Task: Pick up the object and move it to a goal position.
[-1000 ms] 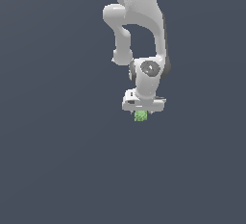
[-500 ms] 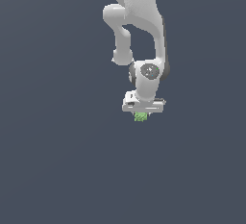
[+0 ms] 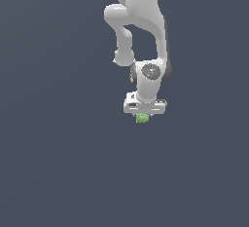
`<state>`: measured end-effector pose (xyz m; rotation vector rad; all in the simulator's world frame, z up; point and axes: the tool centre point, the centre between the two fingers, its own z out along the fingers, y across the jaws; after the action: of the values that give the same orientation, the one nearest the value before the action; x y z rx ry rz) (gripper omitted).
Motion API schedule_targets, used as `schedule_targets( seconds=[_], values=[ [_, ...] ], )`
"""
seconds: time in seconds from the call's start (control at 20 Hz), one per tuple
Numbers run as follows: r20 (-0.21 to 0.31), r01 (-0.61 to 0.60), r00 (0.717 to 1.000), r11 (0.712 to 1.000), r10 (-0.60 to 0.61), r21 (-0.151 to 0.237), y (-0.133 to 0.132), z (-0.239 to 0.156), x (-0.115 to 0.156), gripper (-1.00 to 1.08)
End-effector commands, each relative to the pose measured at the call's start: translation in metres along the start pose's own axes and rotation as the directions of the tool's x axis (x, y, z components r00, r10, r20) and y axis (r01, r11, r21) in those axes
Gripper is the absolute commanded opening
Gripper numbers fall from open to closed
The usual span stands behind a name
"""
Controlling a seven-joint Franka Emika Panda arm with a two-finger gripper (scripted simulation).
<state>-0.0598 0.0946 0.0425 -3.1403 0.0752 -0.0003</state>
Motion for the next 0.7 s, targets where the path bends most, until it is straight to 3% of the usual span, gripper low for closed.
schedule_targets(
  seconds=[0.0,0.3,0.65],
  values=[
    [-0.001,-0.001,1.0,1.0,0.001,0.0,0.006,-0.004,0.001,-1.0],
    [-0.001,-0.001,1.0,1.0,0.001,0.0,0.036,-0.028,0.004,-1.0],
    [-0.001,-0.001,1.0,1.0,0.001,0.001,0.098,-0.078,0.011,-1.0]
  ],
)
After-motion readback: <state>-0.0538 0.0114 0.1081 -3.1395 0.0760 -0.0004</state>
